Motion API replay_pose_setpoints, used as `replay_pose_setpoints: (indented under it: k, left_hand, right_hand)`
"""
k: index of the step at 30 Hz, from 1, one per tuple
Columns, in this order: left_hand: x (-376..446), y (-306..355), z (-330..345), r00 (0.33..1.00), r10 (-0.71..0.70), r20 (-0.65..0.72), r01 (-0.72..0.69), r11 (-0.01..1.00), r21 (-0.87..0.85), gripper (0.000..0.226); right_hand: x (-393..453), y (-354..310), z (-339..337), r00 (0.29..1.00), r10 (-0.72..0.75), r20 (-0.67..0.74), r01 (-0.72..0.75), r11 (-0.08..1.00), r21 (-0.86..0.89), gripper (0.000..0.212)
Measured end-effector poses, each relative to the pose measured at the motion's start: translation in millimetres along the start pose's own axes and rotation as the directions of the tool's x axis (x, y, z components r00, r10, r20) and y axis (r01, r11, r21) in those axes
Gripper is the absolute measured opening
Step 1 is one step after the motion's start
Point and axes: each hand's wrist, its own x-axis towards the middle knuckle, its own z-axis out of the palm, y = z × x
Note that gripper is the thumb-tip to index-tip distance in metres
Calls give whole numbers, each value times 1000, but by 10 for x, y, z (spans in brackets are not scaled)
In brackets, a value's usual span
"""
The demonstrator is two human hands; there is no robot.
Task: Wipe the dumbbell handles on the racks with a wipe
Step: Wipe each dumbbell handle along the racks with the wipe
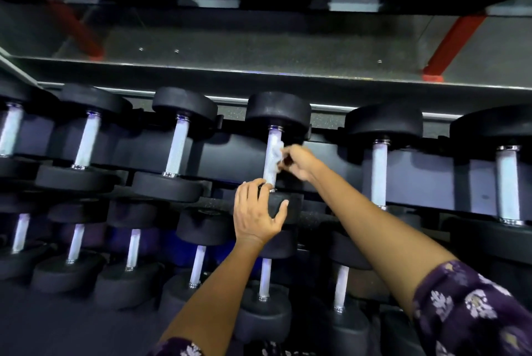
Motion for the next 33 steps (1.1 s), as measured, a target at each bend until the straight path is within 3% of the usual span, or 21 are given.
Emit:
replay_pose_setpoints:
  k: [3,7,9,11,13,16,19,22,24,26,29,31,33]
  left_hand:
    - [-2,-32,-1,1000,23,-3,-23,1000,-1,37]
    - [-15,-47,2,991,130,-41,-130,992,-2,27]
    - [-19,-45,1,989,143,-28,-143,990,7,23]
    - [-28,-33,-26,990,140,15,-140,990,11,26]
    - [-65,-33,-50,987,144,73,-144,990,-7,33]
    - [-144,-57,-94,975,158,159,-156,987,-22,47]
    - [-175,-70,-120,955,174,240,-170,985,-38,50]
    - [-175,-87,-181,941,158,300,-143,987,-74,56]
    - [-183,-102,-201,931,153,331,-130,987,-89,61]
    - [-223,-99,-215,931,130,341,-110,991,-77,62]
    - [-286,-99,-226,923,125,364,-123,992,-27,69]
    - [-313,-120,-240,908,141,395,-148,989,-11,87]
    - [-308,-127,-238,898,151,412,-170,985,9,98]
  right_hand:
    - [100,-142,126,985,-109,-134,107,994,-16,26]
    - [-78,188,99,980,-128,-150,68,935,-349,32]
    - [-107,281,102,976,-151,-155,69,897,-437,25]
    - [-69,185,148,940,-264,-217,106,828,-551,24]
    - [-91,-21,223,884,-408,-228,157,720,-676,38]
    - [-222,7,318,814,-557,-165,252,594,-764,41]
    - [-304,321,273,819,-558,-133,271,581,-768,18]
    - [-275,217,245,794,-606,-59,328,507,-797,22]
    - [-193,36,281,760,-647,-65,373,516,-771,28]
    - [-144,-21,316,742,-664,-90,377,525,-763,18]
    - [-208,147,222,756,-655,21,377,408,-831,20]
    - [-288,242,138,763,-626,160,406,272,-872,24]
    - [-291,189,103,769,-605,209,402,202,-893,23]
